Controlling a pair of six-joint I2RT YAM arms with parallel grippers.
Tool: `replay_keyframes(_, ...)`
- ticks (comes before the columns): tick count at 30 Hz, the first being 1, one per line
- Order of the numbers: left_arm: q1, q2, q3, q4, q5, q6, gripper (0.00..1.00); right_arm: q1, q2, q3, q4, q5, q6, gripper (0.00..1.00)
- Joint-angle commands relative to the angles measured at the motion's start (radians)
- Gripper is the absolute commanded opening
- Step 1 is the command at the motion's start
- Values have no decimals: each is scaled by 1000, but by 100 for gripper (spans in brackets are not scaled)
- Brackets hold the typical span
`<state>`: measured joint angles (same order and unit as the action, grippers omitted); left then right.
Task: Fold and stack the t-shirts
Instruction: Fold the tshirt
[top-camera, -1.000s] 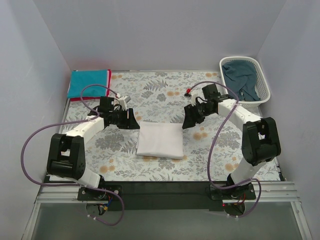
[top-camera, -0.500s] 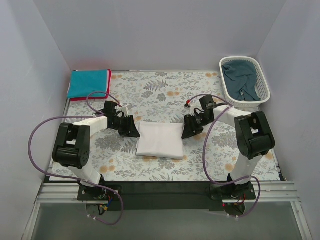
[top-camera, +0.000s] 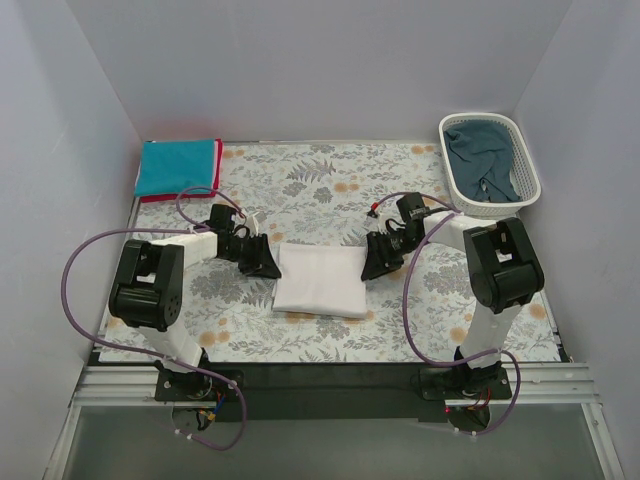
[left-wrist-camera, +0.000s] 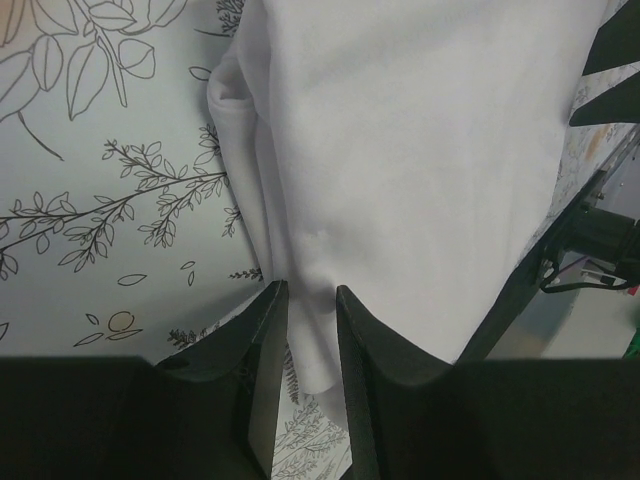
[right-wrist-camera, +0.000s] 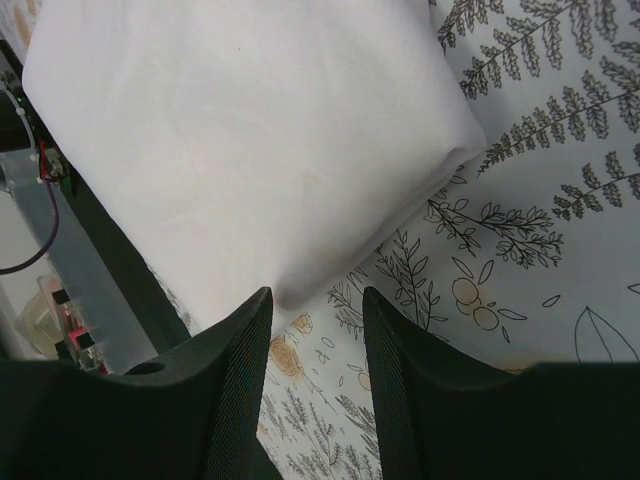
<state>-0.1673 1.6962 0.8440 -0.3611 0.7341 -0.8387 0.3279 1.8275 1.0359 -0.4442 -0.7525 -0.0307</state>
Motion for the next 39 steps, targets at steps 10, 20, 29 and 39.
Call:
replay_keyframes(10, -6, -26, -8, 19, 36, -13, 6, 8, 18, 12, 12, -39, -2, 42)
replay_keyframes(20, -6, -53, -19, 34, 57, -17, 0, 13, 24, 21, 12, -73, -3, 13)
replay_keyframes(29, 3, -135, -46, -2, -82, 4, 0, 13, 7, 12, 6, -31, -31, 1)
replay_keyframes(39, 9, 22, 10, -30, -145, 23, 0, 13, 35, 33, -5, 64, -46, 1)
